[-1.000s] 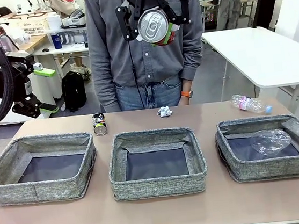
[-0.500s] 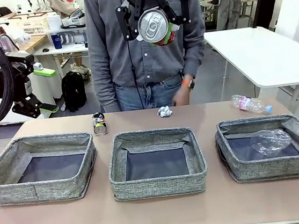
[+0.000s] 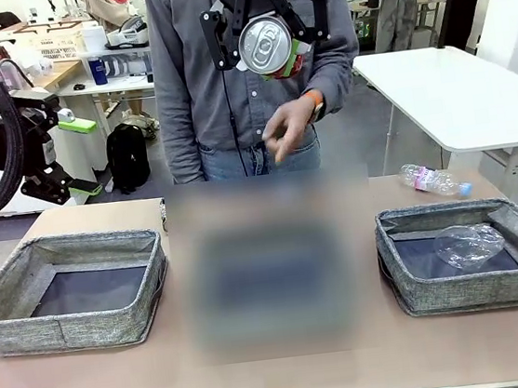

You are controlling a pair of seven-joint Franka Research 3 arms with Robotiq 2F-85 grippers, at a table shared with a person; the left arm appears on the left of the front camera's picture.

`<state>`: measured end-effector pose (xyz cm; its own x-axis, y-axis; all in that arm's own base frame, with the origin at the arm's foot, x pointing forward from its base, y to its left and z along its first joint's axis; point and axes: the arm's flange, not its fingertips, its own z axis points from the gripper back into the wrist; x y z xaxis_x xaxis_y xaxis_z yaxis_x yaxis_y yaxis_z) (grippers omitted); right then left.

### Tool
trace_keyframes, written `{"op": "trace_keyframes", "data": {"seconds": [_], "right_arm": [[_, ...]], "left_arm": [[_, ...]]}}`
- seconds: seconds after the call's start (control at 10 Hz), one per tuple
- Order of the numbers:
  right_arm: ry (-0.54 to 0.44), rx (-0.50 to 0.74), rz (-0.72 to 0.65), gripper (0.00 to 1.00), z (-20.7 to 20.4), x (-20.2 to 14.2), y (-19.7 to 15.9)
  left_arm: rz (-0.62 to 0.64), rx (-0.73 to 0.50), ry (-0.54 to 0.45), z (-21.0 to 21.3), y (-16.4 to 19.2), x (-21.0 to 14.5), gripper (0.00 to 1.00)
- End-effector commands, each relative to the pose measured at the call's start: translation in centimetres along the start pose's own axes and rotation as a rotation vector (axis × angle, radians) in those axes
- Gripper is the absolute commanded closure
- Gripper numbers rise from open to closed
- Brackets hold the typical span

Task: Sort the waste into the appropriate baskets.
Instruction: Place the picked waste into the Fabric basket indicated by the person.

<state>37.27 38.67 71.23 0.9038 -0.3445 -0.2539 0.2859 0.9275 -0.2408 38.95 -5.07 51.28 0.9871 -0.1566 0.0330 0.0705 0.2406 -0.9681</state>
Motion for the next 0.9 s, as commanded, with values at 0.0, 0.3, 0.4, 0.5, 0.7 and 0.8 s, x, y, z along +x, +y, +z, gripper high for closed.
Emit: {"op": "trace_keyframes", "data": {"seconds": [0.0,0.3,0.4,0.5,0.7,0.8], "right_arm": [[-0.001,-0.005,-0.003,0.84,0.0,-0.3,-0.3],[-0.001,-0.005,-0.003,0.84,0.0,-0.3,-0.3],[-0.001,-0.005,-0.003,0.84,0.0,-0.3,-0.3],[0.000,0.000,0.000,0.84,0.0,0.0,0.0],[-0.109,-0.071,0.243,0.84,-5.2,1.9,2.6],[-0.102,-0.004,0.380,0.84,-8.1,2.5,3.5]], "left_arm": [[0.007,0.004,0.006,0.1,-0.3,-0.2,0.00],[0.007,0.004,0.006,0.1,-0.3,-0.2,0.00],[0.007,0.004,0.006,0.1,-0.3,-0.2,0.00],[0.007,0.004,0.006,0.1,-0.3,-0.2,0.00],[0.007,0.004,0.006,0.1,-0.3,-0.2,0.00],[0.007,0.004,0.006,0.1,-0.3,-0.2,0.00]]}}
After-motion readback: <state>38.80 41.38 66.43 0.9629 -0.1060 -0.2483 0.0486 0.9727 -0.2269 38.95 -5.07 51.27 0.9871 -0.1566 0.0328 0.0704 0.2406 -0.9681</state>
